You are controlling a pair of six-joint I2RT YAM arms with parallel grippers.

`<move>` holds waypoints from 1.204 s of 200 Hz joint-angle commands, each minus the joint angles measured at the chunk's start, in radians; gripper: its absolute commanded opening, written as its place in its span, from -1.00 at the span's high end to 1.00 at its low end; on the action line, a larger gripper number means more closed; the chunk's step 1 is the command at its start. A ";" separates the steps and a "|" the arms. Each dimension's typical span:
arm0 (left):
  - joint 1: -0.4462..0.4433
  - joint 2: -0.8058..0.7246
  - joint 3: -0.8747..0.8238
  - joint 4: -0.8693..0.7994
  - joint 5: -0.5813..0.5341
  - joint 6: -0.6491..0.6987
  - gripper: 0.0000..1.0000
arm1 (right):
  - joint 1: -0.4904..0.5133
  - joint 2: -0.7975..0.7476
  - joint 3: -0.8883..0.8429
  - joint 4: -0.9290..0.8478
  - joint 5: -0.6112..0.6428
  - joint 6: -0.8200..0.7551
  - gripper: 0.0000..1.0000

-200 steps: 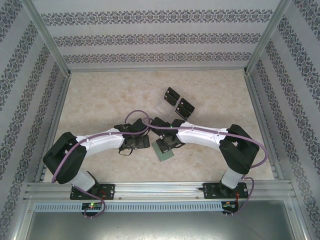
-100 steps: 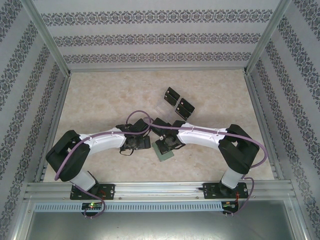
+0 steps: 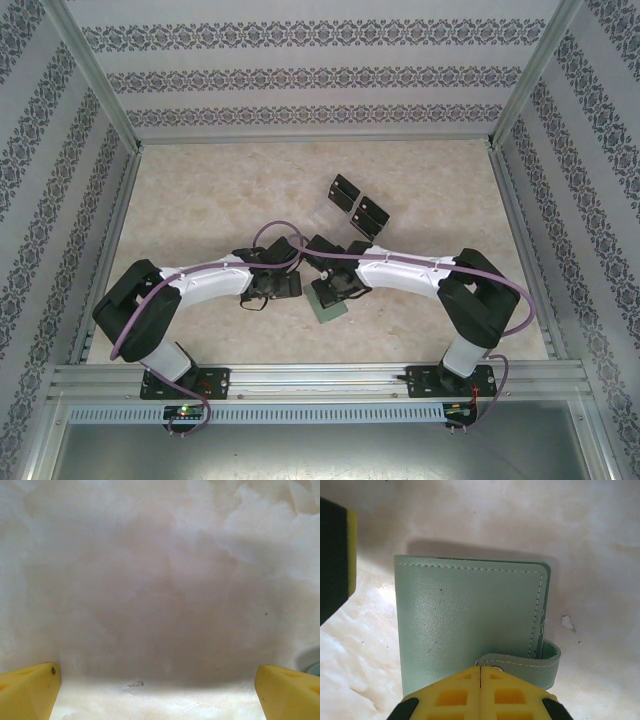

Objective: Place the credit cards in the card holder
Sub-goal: Close the button on the card holder.

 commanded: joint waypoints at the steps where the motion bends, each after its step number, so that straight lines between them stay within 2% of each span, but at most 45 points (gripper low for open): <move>1: -0.012 0.023 0.028 0.034 0.012 0.034 -1.00 | -0.005 -0.024 -0.015 -0.006 -0.024 0.009 1.00; 127: -0.012 0.036 0.036 0.033 0.020 0.038 -1.00 | 0.002 -0.054 -0.005 0.007 -0.027 0.016 1.00; 241: -0.012 0.040 0.034 0.034 0.022 0.038 -1.00 | 0.004 0.043 -0.005 0.038 -0.042 0.010 1.00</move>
